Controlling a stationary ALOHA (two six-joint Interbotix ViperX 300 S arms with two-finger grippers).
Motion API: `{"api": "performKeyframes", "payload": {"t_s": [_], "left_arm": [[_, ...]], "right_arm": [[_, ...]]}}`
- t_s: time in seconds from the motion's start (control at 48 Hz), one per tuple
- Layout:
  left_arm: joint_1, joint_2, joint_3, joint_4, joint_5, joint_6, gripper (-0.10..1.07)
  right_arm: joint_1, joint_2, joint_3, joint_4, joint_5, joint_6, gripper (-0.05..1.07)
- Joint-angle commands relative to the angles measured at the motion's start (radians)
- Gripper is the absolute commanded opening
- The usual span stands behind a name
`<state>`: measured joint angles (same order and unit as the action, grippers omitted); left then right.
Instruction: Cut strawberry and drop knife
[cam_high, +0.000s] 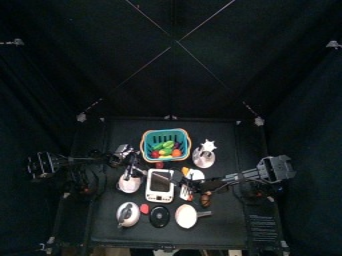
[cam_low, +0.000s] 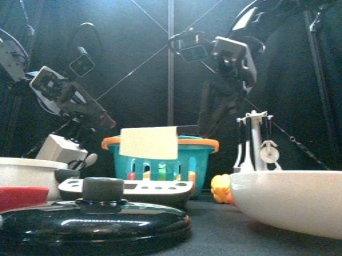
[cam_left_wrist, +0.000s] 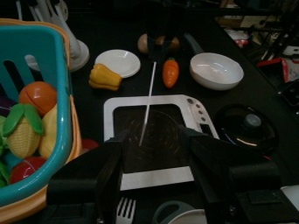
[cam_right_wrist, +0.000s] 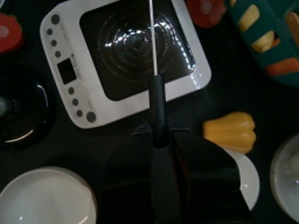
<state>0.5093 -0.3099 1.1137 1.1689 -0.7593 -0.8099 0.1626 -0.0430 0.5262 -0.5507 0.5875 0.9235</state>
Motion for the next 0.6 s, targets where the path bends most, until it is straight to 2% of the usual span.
{"api": "performKeyframes", "payload": {"t_s": [0.0, 0.417, 0.583], "left_arm": [[0.002, -0.009, -0.011, -0.006, -0.005, 0.002, 0.85], [0.0, -0.015, -0.014, -0.084, -0.005, 0.002, 0.85], [0.0, -0.015, -0.017, -0.103, -0.005, 0.002, 0.85]], "right_arm": [[0.011, -0.089, 0.032, 0.009, -0.003, 0.003, 0.24], [0.035, -0.318, 0.272, 0.176, -0.041, 0.002, 0.26], [0.029, -0.345, 0.327, 0.21, -0.06, 0.002, 0.28]]}}
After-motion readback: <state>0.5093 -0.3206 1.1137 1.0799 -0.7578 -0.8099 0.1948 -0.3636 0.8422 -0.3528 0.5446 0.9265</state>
